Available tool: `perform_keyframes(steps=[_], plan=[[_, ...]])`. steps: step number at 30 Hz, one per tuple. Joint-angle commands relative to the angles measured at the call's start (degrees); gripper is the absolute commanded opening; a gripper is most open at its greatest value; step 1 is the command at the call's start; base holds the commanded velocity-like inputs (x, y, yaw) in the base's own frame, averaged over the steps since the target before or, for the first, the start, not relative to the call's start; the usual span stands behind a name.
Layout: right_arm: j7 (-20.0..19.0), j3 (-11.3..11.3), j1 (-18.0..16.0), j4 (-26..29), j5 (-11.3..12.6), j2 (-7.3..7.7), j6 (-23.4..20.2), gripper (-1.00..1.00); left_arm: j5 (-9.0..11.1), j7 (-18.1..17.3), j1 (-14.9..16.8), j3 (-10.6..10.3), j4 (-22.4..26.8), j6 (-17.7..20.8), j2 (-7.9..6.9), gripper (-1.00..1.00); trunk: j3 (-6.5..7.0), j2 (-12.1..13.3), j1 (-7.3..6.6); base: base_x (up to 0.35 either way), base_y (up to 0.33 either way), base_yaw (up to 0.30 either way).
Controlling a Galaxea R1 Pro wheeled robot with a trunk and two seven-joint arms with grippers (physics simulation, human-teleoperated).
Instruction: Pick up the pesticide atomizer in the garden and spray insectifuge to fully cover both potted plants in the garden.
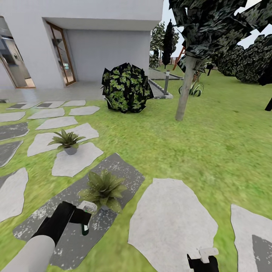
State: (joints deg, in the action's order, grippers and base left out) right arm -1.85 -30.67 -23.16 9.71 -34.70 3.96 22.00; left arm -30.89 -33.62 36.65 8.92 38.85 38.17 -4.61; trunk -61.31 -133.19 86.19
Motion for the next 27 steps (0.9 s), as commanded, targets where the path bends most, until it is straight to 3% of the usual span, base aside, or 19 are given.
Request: perform_keyframes(steps=[1, 4, 7, 9, 19, 27], plan=[[-0.2, -0.5, -0.1, -0.1, -0.3, 0.0, 0.2, 1.0, -0.6, -0.6, 0.0, 0.2, 0.1, 0.1, 0.08, -1.0, -0.05, 0.0, -0.01, 0.0, 0.0, 0.0], [-0.2, -0.5, -0.1, 0.0, -0.3, 0.07, 0.2, 1.0, -0.6, -0.6, -0.6, -0.4, 0.4, 0.1, 0.12, -1.0, -0.05, 0.0, -0.01, 0.0, 0.0, 0.0], [-0.2, -0.5, -0.1, 0.0, -0.4, 0.08, 0.2, 1.0, -0.6, -0.5, -0.8, -3.0, 0.6, 0.7, 0.13, -1.0, -0.05, 0.0, -0.01, 0.0, 0.0, 0.0], [-0.2, -0.5, -0.1, 0.0, -0.4, 0.08, 0.2, 1.0, -0.6, -0.5, -0.9, -3.5, 0.6, 0.8, 0.1, -1.0, -0.05, 0.0, -0.01, 0.0, 0.0, 0.0], [-0.3, -0.5, -0.1, 0.0, -0.4, 0.08, 0.2, 1.0, -0.6, -0.5, -0.9, -3.7, 0.7, 0.9, -0.05, -1.0, -0.05, 0.0, -0.01, 0.037, -0.15, 0.006], [-0.3, -0.4, -0.1, 0.0, -0.4, 0.0, 0.2, 1.0, -0.7, -0.5, -0.9, -3.7, 0.7, 0.9, -0.05, -1.0, -0.05, 0.0, -0.01, -0.097, -0.249, 0.245]])
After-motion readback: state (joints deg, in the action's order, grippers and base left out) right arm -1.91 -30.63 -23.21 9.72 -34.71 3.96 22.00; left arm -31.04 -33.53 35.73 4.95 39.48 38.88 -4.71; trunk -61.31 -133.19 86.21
